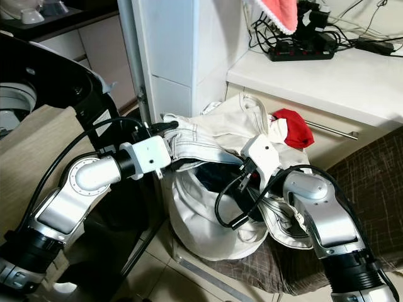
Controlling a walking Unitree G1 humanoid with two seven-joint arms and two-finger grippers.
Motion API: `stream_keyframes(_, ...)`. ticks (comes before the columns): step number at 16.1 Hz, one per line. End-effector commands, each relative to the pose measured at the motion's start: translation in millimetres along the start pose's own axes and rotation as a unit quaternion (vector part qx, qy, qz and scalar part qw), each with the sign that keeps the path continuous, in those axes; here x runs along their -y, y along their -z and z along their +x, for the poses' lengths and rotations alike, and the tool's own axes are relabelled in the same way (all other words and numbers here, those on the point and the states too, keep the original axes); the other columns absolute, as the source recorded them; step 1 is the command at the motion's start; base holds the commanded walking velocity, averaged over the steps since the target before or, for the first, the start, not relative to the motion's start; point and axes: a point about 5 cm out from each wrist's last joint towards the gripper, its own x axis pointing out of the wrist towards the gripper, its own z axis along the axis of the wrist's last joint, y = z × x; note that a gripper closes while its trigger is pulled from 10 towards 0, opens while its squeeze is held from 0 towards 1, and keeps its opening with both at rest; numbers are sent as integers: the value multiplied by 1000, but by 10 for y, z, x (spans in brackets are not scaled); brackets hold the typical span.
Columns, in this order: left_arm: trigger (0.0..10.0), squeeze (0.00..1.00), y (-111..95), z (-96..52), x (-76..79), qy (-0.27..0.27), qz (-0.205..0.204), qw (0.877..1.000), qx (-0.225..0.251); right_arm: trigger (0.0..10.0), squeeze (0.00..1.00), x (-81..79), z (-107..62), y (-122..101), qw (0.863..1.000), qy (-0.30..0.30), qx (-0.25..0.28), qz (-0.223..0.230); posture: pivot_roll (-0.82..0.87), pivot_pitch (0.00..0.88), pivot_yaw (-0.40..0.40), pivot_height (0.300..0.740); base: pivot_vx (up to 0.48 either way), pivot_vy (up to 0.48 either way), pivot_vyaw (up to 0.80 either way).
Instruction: Clothes washing
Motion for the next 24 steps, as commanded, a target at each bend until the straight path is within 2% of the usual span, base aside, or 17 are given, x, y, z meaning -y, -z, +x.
stream_keyframes(1,0,0,12,-6,-59,-11,-3,1000,-2,0,0,2,-30,-96,1000,-1,15,-14,-74,0,25,740,0,0,0)
stream_keyframes(11,0,0,21,-23,-44,-6,-17,1000,8,0,0,-20,-23,-69,1000,1,9,-15,-71,0,30,740,0,0,0)
stream_keyframes(17,0,0,10,-19,-93,-20,-26,999,10,0,0,-28,-24,-63,1000,4,7,-16,-73,0,34,740,0,0,0)
stream_keyframes(20,0,0,-2,-10,-94,-21,-29,999,14,3176,0,-45,-31,-57,1000,6,6,-19,-76,0,39,740,0,0,0)
stream_keyframes(21,0,0,-4,-8,-92,-21,-32,999,15,4824,0,-46,-34,-57,1000,7,5,-20,-78,0,41,740,0,0,0)
stream_keyframes(22,0,0,-5,-7,-91,-22,-33,999,15,5490,0,-46,-36,-57,1000,9,5,-21,-78,0,41,740,0,0,0)
stream_keyframes(23,0,0,-6,-6,-91,-22,-35,999,16,7216,0,-47,-35,-59,1000,9,5,-22,-78,0,42,740,0,0,0)
stream_keyframes(24,0,0,-7,-5,-94,-23,-38,999,17,10000,0,-45,-34,-61,1000,12,5,-24,-78,0,42,740,0,0,0)
